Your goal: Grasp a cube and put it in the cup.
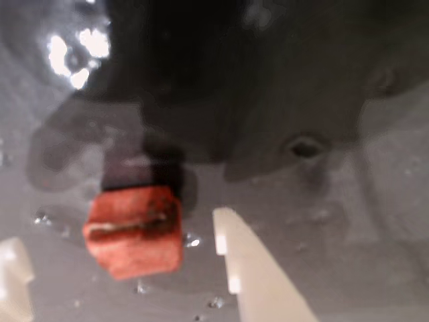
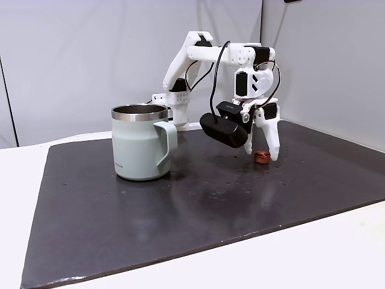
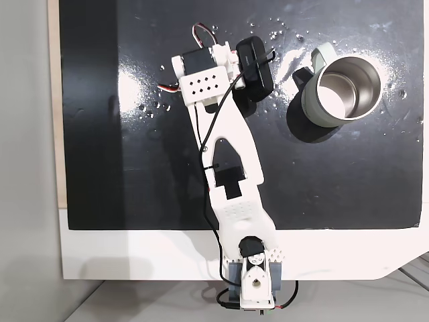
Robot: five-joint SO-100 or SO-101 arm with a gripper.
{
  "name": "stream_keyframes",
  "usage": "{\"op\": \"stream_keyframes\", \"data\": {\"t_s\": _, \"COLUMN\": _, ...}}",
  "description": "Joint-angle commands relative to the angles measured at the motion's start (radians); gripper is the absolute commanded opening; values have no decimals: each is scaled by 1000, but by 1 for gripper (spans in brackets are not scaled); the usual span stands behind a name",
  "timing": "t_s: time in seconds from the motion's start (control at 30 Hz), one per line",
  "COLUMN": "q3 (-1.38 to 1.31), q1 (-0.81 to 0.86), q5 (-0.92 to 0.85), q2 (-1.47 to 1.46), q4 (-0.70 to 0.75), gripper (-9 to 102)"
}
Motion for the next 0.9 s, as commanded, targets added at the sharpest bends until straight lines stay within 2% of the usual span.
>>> {"op": "stream_keyframes", "data": {"t_s": 0.0, "q3": -81, "q1": 12, "q5": -8, "q2": -5, "q4": 12, "gripper": 30}}
{"op": "stream_keyframes", "data": {"t_s": 0.23, "q3": -89, "q1": 12, "q5": -14, "q2": -20, "q4": 14, "gripper": 27}}
{"op": "stream_keyframes", "data": {"t_s": 0.63, "q3": -107, "q1": 14, "q5": -17, "q2": -40, "q4": 18, "gripper": 5}}
{"op": "stream_keyframes", "data": {"t_s": 0.87, "q3": -115, "q1": 15, "q5": -15, "q2": -26, "q4": 40, "gripper": 3}}
